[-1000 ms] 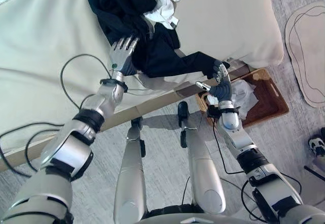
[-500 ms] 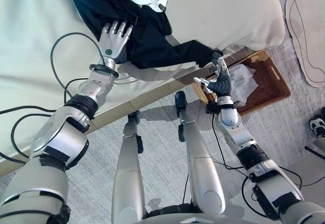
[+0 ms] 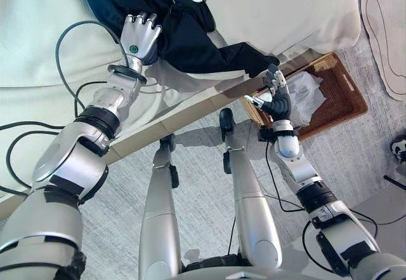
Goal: Pick up clothes into the bucket
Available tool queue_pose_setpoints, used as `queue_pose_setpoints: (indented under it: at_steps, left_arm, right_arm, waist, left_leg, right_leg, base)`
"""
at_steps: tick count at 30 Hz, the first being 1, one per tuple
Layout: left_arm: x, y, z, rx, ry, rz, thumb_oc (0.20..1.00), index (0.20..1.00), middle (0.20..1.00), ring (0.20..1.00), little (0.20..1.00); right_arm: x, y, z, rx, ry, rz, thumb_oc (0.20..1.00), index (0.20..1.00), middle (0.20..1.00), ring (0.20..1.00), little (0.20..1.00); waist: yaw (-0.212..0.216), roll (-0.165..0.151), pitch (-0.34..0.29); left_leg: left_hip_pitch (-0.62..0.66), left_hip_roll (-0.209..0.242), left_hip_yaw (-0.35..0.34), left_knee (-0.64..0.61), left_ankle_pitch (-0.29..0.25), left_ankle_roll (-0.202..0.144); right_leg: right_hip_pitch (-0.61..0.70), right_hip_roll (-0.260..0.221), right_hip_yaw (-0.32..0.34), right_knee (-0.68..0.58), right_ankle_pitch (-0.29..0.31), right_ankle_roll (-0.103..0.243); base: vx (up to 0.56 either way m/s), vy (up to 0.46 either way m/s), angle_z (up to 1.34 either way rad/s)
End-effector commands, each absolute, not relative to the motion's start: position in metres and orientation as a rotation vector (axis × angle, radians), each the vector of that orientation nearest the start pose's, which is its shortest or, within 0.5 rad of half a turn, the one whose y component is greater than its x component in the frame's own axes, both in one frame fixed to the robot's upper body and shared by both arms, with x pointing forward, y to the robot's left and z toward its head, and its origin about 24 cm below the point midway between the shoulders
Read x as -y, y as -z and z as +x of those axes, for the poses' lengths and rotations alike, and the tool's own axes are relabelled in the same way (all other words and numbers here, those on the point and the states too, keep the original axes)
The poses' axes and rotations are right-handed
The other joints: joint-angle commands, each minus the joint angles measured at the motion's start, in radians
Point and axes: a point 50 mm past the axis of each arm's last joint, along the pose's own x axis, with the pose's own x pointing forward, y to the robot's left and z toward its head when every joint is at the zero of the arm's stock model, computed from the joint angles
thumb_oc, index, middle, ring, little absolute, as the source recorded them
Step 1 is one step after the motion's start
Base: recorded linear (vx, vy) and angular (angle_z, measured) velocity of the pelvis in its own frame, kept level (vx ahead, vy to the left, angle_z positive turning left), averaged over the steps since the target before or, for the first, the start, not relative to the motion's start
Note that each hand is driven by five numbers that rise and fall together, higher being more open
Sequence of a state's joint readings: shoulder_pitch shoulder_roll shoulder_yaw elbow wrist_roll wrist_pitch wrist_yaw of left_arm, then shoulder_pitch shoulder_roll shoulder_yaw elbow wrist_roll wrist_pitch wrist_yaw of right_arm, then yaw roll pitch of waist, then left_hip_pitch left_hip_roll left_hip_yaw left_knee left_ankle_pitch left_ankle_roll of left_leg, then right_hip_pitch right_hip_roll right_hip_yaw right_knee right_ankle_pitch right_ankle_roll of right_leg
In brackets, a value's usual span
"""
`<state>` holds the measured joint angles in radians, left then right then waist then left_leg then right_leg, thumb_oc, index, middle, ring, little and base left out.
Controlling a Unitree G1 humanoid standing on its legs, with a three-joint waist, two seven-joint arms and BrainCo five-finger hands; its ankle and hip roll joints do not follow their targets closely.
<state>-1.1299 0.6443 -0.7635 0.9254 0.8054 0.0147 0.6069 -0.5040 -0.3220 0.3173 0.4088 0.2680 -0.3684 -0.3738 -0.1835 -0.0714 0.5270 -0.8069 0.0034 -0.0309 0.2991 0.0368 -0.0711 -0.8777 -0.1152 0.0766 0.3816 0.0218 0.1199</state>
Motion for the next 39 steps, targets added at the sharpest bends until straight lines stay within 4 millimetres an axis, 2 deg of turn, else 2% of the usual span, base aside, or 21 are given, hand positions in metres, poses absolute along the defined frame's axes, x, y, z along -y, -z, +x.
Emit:
queue_pose_setpoints:
  at_steps: [1, 2, 6, 7, 8, 9, 11, 12, 13, 14, 15, 18, 23, 24, 35, 39]
  left_arm:
    - [-0.201, -0.177, 0.4, 0.484, -0.226, 1.773, 0.2, 0.2, 0.2, 0.2, 0.2]
    - [-0.205, -0.165, 0.396, 0.454, -0.229, 1.717, 0.2, 0.2, 0.2, 0.2, 0.2]
    - [-0.21, -0.152, 0.389, 0.438, -0.249, 1.621, 0.2, 0.2, 0.2, 0.2, 0.2]
    - [-0.21, -0.142, 0.382, 0.44, -0.246, 1.565, 0.2, 0.2, 0.2, 0.2, 0.2]
    - [-0.21, -0.142, 0.382, 0.44, -0.247, 1.565, 0.2, 0.2, 0.2, 0.2, 0.2]
    - [-0.207, -0.131, 0.375, 0.444, -0.234, 1.51, 0.2, 0.2, 0.2, 0.2, 0.2]
    - [-0.206, -0.125, 0.37, 0.445, -0.22, 1.477, 0.2, 0.2, 0.2, 0.2, 0.2]
    - [-0.202, -0.115, 0.36, 0.456, -0.192, 1.422, 0.2, 0.2, 0.2, 0.2, 0.2]
    - [-0.203, -0.115, 0.36, 0.455, -0.192, 1.422, 0.2, 0.2, 0.2, 0.2, 0.2]
    - [-0.195, -0.106, 0.35, 0.471, -0.156, 1.352, 0.2, 0.2, 0.2, 0.2, 0.2]
    - [-0.196, -0.106, 0.349, 0.47, -0.156, 1.353, 0.2, 0.2, 0.2, 0.2, 0.2]
    - [-0.184, -0.092, 0.33, 0.489, -0.086, 1.23, 0.2, 0.2, 0.2, 0.2, 0.2]
    - [-0.178, -0.084, 0.313, 0.489, -0.035, 1.122, 0.2, 0.2, 0.2, 0.2, 0.2]
    - [-0.176, -0.077, 0.306, 0.474, -0.007, 1.084, 0.2, 0.2, 0.2, 0.2, 0.2]
    - [-0.168, -0.066, 0.275, 0.454, 0.123, 0.936, 0.2, 0.2, 0.2, 0.2, 0.2]
    - [-0.165, -0.078, 0.266, 0.495, 0.158, 0.857, 0.2, 0.2, 0.2, 0.2, 0.2]
  right_arm:
    - [0.153, -0.126, 0.327, 0.462, 0.06, -0.016, 1.0, 1.0, 1.0, 1.0, 1.0]
    - [0.153, -0.123, 0.326, 0.453, 0.06, -0.019, 1.0, 1.0, 1.0, 1.0, 1.0]
    - [0.157, -0.119, 0.324, 0.438, 0.075, -0.044, 1.0, 1.0, 1.0, 1.0, 1.0]
    - [0.163, -0.115, 0.323, 0.427, 0.092, -0.058, 1.0, 1.0, 1.0, 1.0, 1.0]
    - [0.162, -0.116, 0.323, 0.427, 0.092, -0.058, 1.0, 1.0, 1.0, 1.0, 1.0]
    - [0.167, -0.11, 0.322, 0.404, 0.106, -0.05, 1.0, 1.0, 1.0, 1.0, 1.0]
    - [0.17, -0.107, 0.321, 0.389, 0.112, -0.049, 1.0, 1.0, 1.0, 1.0, 1.0]
    - [0.174, -0.101, 0.32, 0.362, 0.126, -0.067, 1.0, 1.0, 1.0, 1.0, 1.0]
    - [0.174, -0.101, 0.32, 0.362, 0.125, -0.067, 1.0, 1.0, 1.0, 1.0, 1.0]
    - [0.179, -0.095, 0.318, 0.339, 0.142, -0.069, 1.0, 1.0, 1.0, 1.0, 1.0]
    - [0.179, -0.095, 0.318, 0.339, 0.142, -0.069, 1.0, 1.0, 1.0, 1.0, 1.0]
    - [0.187, -0.084, 0.317, 0.287, 0.176, -0.093, 1.0, 1.0, 1.0, 1.0, 1.0]
    - [0.19, -0.08, 0.319, 0.259, 0.187, -0.109, 1.0, 1.0, 1.0, 1.0, 1.0]
    - [0.189, -0.078, 0.32, 0.249, 0.185, -0.11, 1.0, 1.0, 1.0, 1.0, 1.0]
    - [0.19, -0.065, 0.32, 0.185, 0.18, -0.125, 1.0, 1.0, 1.0, 1.0, 1.0]
    - [0.19, -0.061, 0.319, 0.169, 0.18, -0.142, 1.0, 1.0, 1.0, 1.0, 1.0]
  waist:
    - [-0.01, -0.014, -0.007]
    - [-0.002, -0.015, -0.007]
    - [0.008, -0.015, -0.007]
    - [0.021, -0.012, -0.007]
    - [0.018, -0.014, -0.007]
    - [0.034, -0.009, -0.007]
    - [0.038, -0.008, -0.009]
    - [0.056, -0.001, -0.024]
    - [0.054, -0.003, -0.025]
    - [0.071, 0.005, -0.039]
    - [0.069, 0.004, -0.04]
    - [0.097, 0.014, -0.077]
    - [0.123, 0.021, -0.118]
    - [0.133, 0.02, -0.138]
    - [0.167, 0.022, -0.21]
    - [0.175, 0.024, -0.229]
  left_leg:
    - [0.034, -0.017, 0.034, 0.109, -0.093, 0.031]
    - [0.066, -0.017, 0.036, 0.097, -0.09, 0.028]
    - [0.122, -0.021, 0.034, 0.069, -0.079, 0.027]
    - [0.168, -0.02, 0.033, 0.053, -0.086, 0.025]
    - [0.168, -0.022, 0.033, 0.048, -0.078, 0.025]
    - [0.215, -0.02, 0.028, 0.032, -0.083, 0.023]
    - [0.24, -0.024, 0.026, 0.012, -0.073, 0.022]
    - [0.286, -0.024, 0.022, -0.006, -0.078, 0.022]
    - [0.286, -0.027, 0.022, -0.011, -0.07, 0.022]
    - [0.328, -0.026, 0.017, -0.028, -0.076, 0.022]
    - [0.328, -0.028, 0.016, -0.033, -0.069, 0.022]
    - [0.403, -0.033, 0.005, -0.073, -0.066, 0.025]
    - [0.47, -0.033, -0.01, -0.114, -0.064, 0.027]
    - [0.495, -0.034, -0.015, -0.129, -0.063, 0.028]
    - [0.572, -0.038, -0.03, -0.146, -0.074, 0.034]
    - [0.591, -0.036, -0.034, -0.155, -0.076, 0.034]
  right_leg:
    - [0.081, -0.015, -0.039, -0.101, 0.089, 0.03]
    - [0.118, -0.018, -0.042, -0.113, 0.092, 0.031]
    - [0.177, -0.027, -0.048, -0.141, 0.101, 0.032]
    - [0.226, -0.029, -0.053, -0.154, 0.093, 0.033]
    - [0.225, -0.032, -0.054, -0.158, 0.099, 0.033]
    - [0.274, -0.035, -0.061, -0.171, 0.094, 0.034]
    - [0.3, -0.04, -0.063, -0.187, 0.101, 0.034]
    - [0.353, -0.043, -0.07, -0.205, 0.095, 0.035]
    - [0.353, -0.045, -0.07, -0.209, 0.101, 0.035]
    - [0.396, -0.05, -0.082, -0.224, 0.096, 0.036]
    - [0.397, -0.053, -0.082, -0.228, 0.102, 0.036]
    - [0.479, -0.063, -0.103, -0.268, 0.103, 0.038]
    - [0.553, -0.067, -0.121, -0.309, 0.108, 0.041]
    - [0.578, -0.065, -0.126, -0.324, 0.109, 0.042]
    - [0.667, -0.06, -0.153, -0.355, 0.098, 0.036]
    - [0.69, -0.057, -0.161, -0.365, 0.093, 0.034]
  base:
    - [0.0, 0.0, 0.0]
    - [0.0, 0.0, 0.0]
    - [0.0, 0.0, 0.0]
    - [0.0, 0.0, 0.0]
    - [0.06, -0.015, 0.0]
    - [0.0, 0.0, 0.0]
    - [0.06, -0.01, 0.04]
    - [0.07, -0.009, 0.06]
    - [0.12, -0.015, 0.06]
    - [0.05, -0.008, 0.03]
    - [0.11, -0.006, 0.01]
    - [0.06, -0.003, 0.07]
    - [0.08, -0.013, 0.15]
    - [0.05, -0.011, 0.14]
    - [0.06, -0.005, 0.1]
    - [0.06, -0.012, 0.02]
